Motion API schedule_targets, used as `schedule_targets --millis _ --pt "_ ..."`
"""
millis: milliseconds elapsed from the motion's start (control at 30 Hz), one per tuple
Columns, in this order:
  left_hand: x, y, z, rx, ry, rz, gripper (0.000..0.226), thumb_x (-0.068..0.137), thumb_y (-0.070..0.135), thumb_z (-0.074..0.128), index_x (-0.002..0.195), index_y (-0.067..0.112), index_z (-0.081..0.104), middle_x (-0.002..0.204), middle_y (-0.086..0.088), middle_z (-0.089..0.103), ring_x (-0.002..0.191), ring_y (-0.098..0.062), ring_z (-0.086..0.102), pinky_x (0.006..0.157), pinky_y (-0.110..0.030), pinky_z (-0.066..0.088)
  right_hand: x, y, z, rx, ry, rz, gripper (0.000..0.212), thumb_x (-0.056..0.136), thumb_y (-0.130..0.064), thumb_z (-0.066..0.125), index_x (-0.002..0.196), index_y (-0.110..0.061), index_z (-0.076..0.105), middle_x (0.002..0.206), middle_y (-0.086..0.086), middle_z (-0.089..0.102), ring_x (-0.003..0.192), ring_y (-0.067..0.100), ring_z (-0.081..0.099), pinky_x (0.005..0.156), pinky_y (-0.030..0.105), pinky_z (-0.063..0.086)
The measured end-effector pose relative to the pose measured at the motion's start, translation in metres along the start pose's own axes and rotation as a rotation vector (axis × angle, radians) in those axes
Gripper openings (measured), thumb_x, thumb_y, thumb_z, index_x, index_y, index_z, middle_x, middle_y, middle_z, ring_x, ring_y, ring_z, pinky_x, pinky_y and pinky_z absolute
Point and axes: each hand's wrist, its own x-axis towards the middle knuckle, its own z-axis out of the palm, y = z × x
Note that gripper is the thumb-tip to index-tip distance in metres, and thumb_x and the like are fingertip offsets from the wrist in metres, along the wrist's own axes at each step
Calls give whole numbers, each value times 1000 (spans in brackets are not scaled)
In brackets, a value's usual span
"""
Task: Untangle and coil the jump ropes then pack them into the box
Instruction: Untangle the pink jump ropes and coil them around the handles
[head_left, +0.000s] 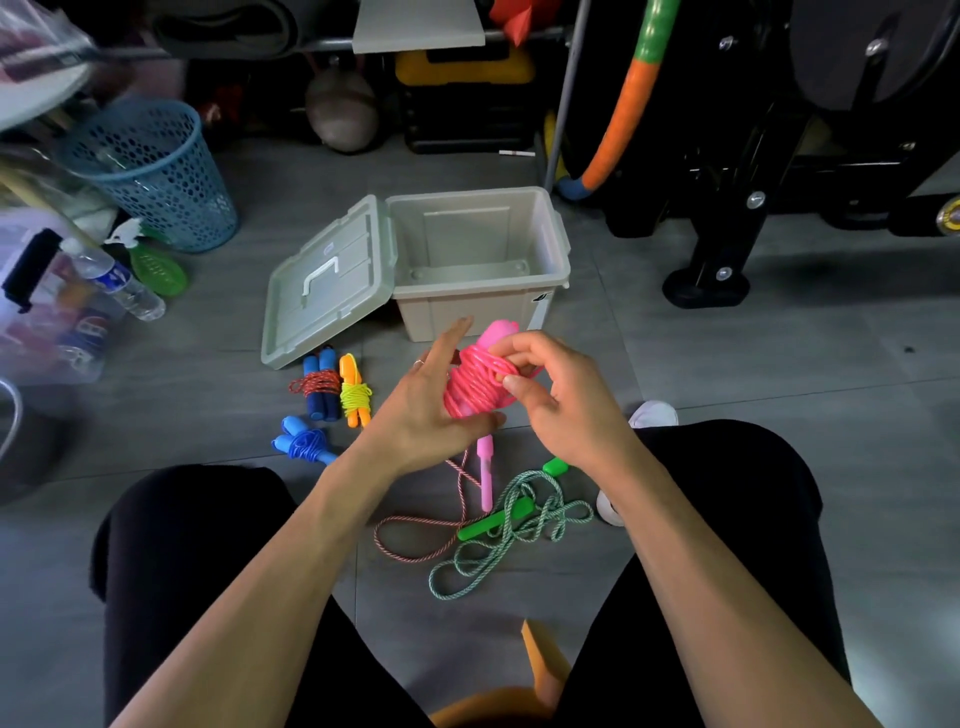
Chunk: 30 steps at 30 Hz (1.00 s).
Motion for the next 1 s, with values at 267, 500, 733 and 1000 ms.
schedule_targets --millis 267,500,733,1000 --pt "-3 15 0 -538 61 -171 24 92 16 61 117 14 59 83 -1 72 85 -25 69 81 -52 55 8 -1 -10 -75 26 -139 28 87 -4 60 107 -19 74 98 -9 67 99 19 56 91 30 44" --pt "-2 23 14 -683 225 -190 16 96 9 55 112 7 58 77 -6 70 71 -19 68 62 -35 58 8 2 -4 83 327 1 21 77 -14 76 93 -15 64 94 -10 56 86 1 54 79 14 42" --pt "-2 20 24 -583 415 -88 29 94 9 59 113 24 44 83 -12 72 73 -23 67 74 -55 56 6 1 22 285 321 375 18 77 -29 76 88 -24 63 87 -8 66 80 9 64 77 33 55" --pt "-1 8 11 -300 513 18 47 82 14 67 122 30 45 115 -1 59 96 -16 64 77 -38 56 11 -1 17 323 130 325 12 81 -23 74 92 -26 71 87 -5 75 82 14 72 79 41 59"
